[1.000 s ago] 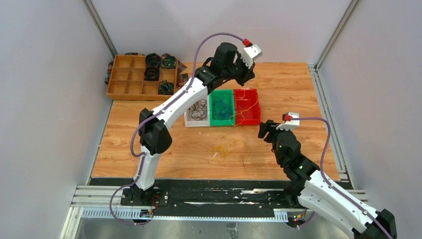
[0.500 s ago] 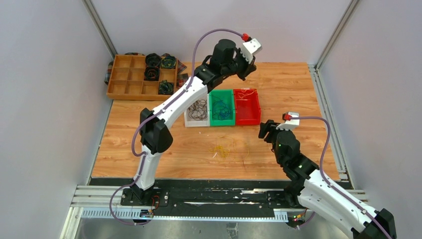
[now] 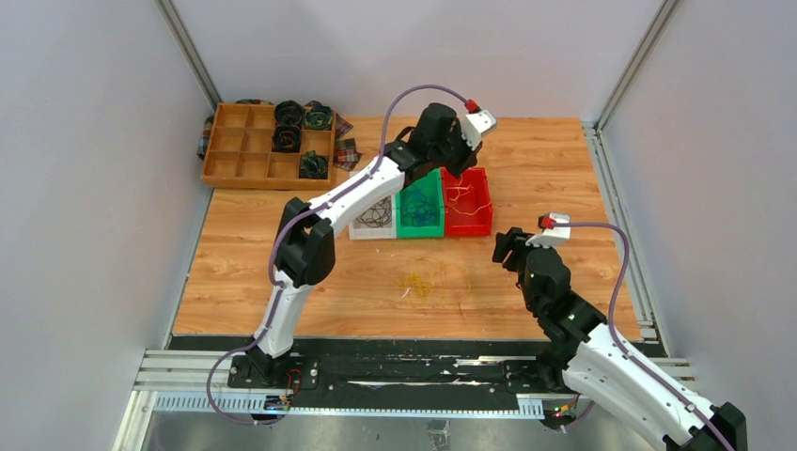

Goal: Untangle the cables
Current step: Place the cable in the bin.

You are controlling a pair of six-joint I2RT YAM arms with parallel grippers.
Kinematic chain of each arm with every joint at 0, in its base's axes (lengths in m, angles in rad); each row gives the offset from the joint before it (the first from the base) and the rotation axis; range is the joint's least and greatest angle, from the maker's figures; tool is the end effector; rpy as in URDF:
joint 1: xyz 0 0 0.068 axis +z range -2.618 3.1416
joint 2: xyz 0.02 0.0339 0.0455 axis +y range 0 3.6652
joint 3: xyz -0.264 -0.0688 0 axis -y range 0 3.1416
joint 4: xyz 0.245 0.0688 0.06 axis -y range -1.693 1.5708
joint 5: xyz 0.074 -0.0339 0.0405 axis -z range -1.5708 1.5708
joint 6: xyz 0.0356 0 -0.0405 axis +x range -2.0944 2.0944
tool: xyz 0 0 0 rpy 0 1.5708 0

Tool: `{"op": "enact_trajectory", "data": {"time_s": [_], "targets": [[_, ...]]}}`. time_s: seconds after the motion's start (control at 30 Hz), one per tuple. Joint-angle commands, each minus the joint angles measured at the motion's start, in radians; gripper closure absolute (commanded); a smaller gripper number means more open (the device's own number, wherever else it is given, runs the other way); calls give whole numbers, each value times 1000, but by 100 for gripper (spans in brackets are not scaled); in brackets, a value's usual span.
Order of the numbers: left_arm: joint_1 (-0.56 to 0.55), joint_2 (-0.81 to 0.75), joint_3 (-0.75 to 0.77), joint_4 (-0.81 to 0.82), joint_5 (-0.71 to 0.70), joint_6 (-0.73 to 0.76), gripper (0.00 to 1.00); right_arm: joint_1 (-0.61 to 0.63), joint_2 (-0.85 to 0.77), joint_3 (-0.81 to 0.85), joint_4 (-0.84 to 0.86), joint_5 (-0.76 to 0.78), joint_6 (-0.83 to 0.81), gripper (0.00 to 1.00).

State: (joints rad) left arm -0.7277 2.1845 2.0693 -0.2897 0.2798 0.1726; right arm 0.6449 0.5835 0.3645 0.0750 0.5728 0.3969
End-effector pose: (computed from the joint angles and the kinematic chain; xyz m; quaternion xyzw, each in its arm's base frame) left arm 0.3831 -0.3544 0.3181 0.4288 0.7109 -0.2613 0.4923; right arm 0.1352 0.0776 0.2494 0.0937 0.7426 0.1271 0.6508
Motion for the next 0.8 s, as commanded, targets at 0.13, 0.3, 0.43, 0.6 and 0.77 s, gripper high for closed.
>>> {"op": "enact_trajectory", "data": {"time_s": [0.13, 0.3, 0.43, 0.6, 0.77], "targets": [[-27, 103, -12, 34, -52, 31, 100, -39, -63, 58, -99, 35, -11, 42], [-37, 173, -1, 30, -235, 151, 100, -62, -81, 75, -142, 39, -21, 42], [-39, 202, -4, 55, -278, 179, 100, -80, -68, 77, -160, 29, -8, 43], [-41, 251, 20, 70, -222, 152, 100, -98, -44, 90, -172, 3, 4, 45], [-41, 293, 49, 80, -173, 85, 100, -108, -33, 114, -181, -2, -9, 46]]}}
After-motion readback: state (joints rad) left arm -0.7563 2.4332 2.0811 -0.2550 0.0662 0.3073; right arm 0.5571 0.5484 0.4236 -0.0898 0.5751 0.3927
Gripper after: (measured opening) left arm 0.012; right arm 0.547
